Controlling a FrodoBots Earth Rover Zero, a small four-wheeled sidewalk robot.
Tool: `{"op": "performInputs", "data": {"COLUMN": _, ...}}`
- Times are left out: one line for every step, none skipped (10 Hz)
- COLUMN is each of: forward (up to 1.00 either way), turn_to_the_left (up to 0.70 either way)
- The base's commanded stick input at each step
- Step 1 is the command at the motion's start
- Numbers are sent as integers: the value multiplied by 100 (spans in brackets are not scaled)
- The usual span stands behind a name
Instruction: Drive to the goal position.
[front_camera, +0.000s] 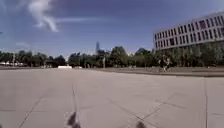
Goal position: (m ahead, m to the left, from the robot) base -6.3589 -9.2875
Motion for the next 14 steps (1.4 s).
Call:
{"op": "performInputs", "data": {"forward": 70, "turn_to_the_left": -2}}
{"op": "performInputs", "data": {"forward": 70, "turn_to_the_left": -2}}
{"op": "performInputs", "data": {"forward": 70, "turn_to_the_left": -2}}
{"op": "performInputs", "data": {"forward": 70, "turn_to_the_left": -2}}
{"op": "performInputs", "data": {"forward": 70, "turn_to_the_left": -2}}
{"op": "performInputs", "data": {"forward": 70, "turn_to_the_left": -2}}
{"op": "performInputs", "data": {"forward": 55, "turn_to_the_left": -16}}
{"op": "performInputs", "data": {"forward": 0, "turn_to_the_left": -70}}
{"op": "performInputs", "data": {"forward": 0, "turn_to_the_left": -70}}
{"op": "performInputs", "data": {"forward": 0, "turn_to_the_left": -70}}
{"op": "performInputs", "data": {"forward": 0, "turn_to_the_left": -70}}
{"op": "performInputs", "data": {"forward": 0, "turn_to_the_left": -70}}
{"op": "performInputs", "data": {"forward": 0, "turn_to_the_left": -70}}
{"op": "performInputs", "data": {"forward": 0, "turn_to_the_left": -70}}
